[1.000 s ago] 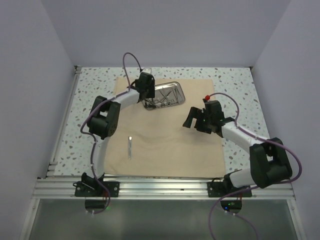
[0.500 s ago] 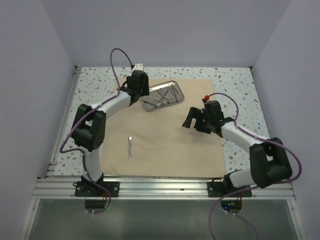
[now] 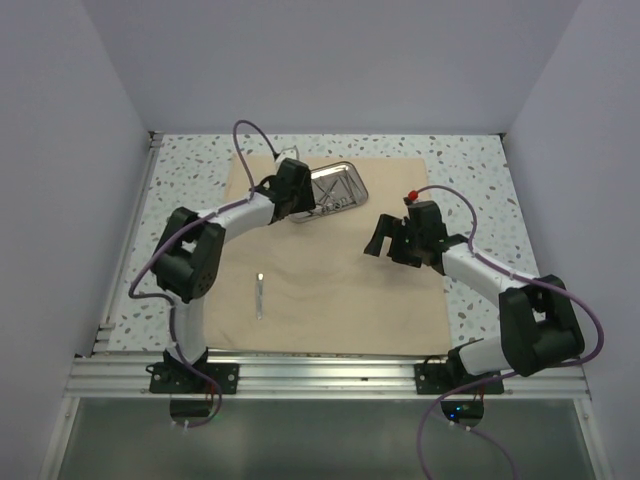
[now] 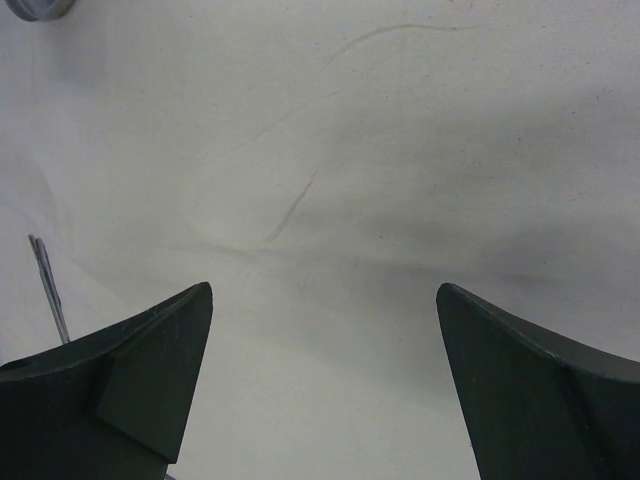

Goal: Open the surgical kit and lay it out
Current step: Pick up the medical item from the container.

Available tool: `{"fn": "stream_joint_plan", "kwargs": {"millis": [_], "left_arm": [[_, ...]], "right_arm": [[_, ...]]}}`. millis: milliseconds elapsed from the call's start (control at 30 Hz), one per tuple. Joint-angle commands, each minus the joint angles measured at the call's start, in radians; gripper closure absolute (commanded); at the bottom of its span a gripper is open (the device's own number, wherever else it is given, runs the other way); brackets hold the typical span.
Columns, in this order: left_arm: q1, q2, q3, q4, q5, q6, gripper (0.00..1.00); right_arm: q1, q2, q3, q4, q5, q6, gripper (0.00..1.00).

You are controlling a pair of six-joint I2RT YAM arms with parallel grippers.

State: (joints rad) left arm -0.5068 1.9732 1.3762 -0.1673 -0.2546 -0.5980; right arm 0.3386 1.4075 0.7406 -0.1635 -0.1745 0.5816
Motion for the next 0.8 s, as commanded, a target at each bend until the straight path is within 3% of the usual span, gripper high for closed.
{"fn": "stream_joint_plan", "kwargs": {"millis": [0,767], "left_arm": [[-0.007,0.024,-0.011,0.011,0.012,-0.082,0.37],[0.067,0.326,0.263,-0.129,0.008,-0.050,0.36]], "right_arm": [[0.005,-0.010,0.032,0.022,-0.002,-0.019,0.02],[0.005,-0.038,0.034,0.004,0.012,-0.029,0.02]]}}
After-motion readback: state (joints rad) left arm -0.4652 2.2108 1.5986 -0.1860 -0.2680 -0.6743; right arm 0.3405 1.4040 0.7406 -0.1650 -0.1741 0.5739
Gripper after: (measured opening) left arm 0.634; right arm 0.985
